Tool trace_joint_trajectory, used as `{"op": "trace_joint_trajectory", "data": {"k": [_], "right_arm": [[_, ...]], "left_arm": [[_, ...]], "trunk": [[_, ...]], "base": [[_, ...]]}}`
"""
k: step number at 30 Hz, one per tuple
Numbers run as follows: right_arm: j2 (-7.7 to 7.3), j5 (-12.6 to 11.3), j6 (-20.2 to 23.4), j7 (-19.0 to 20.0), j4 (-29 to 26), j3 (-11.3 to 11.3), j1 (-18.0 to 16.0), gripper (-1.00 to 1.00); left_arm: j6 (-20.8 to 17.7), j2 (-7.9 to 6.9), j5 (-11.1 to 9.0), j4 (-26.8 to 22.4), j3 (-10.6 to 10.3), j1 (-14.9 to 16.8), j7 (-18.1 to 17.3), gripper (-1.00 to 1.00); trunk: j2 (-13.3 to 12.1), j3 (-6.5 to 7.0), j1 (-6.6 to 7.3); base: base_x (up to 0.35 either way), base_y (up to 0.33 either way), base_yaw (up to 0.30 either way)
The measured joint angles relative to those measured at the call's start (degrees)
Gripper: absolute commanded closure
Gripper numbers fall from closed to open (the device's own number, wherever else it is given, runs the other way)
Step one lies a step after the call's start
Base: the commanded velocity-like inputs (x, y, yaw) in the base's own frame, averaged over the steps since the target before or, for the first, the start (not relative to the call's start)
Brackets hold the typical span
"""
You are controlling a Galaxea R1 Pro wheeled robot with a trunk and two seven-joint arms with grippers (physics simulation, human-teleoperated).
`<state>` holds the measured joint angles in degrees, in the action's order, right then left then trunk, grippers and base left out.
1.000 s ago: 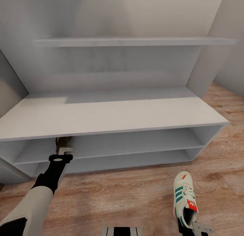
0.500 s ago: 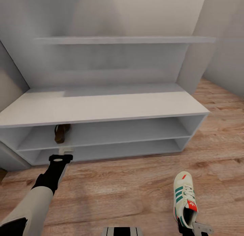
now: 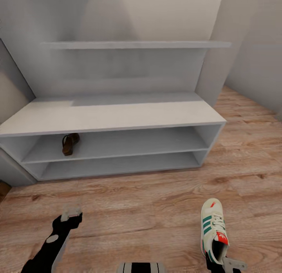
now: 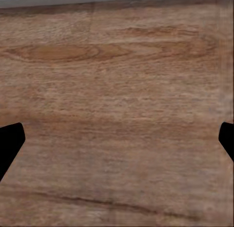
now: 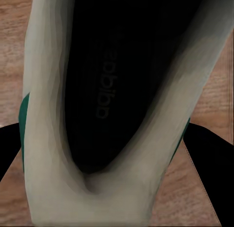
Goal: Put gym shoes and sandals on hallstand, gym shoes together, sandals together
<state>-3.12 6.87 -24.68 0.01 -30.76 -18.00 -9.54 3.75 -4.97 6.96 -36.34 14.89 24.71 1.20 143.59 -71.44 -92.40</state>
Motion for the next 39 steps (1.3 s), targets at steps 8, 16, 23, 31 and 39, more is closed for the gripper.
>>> {"op": "trace_joint_trajectory", "data": {"k": [8,16,23,31,39], "right_arm": [[-0.25,0.02,0.0,0.08,-0.07,0.02,0.0,1.0],[-0.26,0.03,0.0,0.18,-0.16,0.1,0.0,1.0],[0.02,0.04,0.0,0.22,-0.29,0.19,0.0,1.0],[0.09,0.03,0.0,0.22,-0.22,0.12,-0.01,1.0],[0.09,0.03,0.0,0.17,-0.21,0.12,-0.01,1.0]], "left_arm": [[13.19,-3.29,-6.57,4.19,7.5,-12.77,-17.25,-1.0],[20.63,-4.66,-7.13,11.27,9.06,-14.01,-19.97,-1.0],[21.37,-4.79,-7.16,12.14,9.09,-14.14,-21.17,-1.0],[21.46,-4.96,-7.33,12.22,9.24,-14.6,-28.21,-1.0],[21.48,-5.27,-7.73,12.2,9.29,-14.67,-28.38,-1.0]], "trunk": [[0.0,0.0,0.02],[0.0,0.01,0.02],[0.0,0.01,0.02],[0.0,0.01,0.0],[0.0,0.0,-0.01]], "base": [[-0.033,-0.008,0.0],[-0.001,0.0,0.0],[0.0,0.0,0.0],[-0.063,-0.009,0.072],[-0.286,-0.065,0.257]]}}
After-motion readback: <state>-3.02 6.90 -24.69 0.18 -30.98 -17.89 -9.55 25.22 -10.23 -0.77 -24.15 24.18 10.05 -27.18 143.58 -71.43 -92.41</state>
